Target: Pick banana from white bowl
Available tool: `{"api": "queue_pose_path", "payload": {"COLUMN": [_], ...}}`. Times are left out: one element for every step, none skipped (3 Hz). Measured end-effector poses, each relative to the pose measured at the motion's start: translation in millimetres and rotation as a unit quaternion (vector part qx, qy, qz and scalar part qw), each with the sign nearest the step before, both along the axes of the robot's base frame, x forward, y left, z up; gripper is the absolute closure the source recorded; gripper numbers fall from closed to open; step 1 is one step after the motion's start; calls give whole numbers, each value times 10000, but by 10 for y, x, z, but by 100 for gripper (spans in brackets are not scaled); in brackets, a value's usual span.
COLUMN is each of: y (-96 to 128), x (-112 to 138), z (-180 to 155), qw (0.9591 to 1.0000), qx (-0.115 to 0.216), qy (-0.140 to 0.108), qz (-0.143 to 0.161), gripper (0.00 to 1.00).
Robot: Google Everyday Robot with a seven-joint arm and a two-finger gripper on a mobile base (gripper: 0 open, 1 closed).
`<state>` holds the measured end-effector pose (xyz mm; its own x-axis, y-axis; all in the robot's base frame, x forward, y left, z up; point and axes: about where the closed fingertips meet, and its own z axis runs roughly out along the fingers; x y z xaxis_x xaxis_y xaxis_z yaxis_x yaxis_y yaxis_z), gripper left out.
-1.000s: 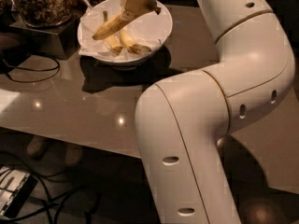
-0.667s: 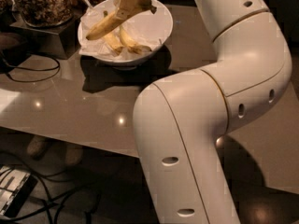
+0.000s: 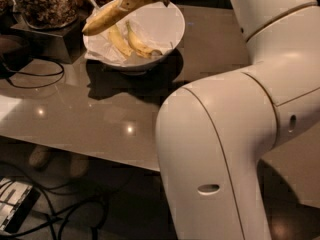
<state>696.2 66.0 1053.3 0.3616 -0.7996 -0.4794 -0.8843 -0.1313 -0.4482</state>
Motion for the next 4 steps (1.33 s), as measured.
{"api": "queue_pose_path", "payload": {"y": [0,133,325,325], "x": [0,-158,-382,-383], "z": [0,31,-63,-63], "qw": [10000,9994,9968,9967], "qx": [1,231,455,455], "qy": [0,207,553,554], "qz": [0,137,368,368], "gripper": [100,100,100,100]}}
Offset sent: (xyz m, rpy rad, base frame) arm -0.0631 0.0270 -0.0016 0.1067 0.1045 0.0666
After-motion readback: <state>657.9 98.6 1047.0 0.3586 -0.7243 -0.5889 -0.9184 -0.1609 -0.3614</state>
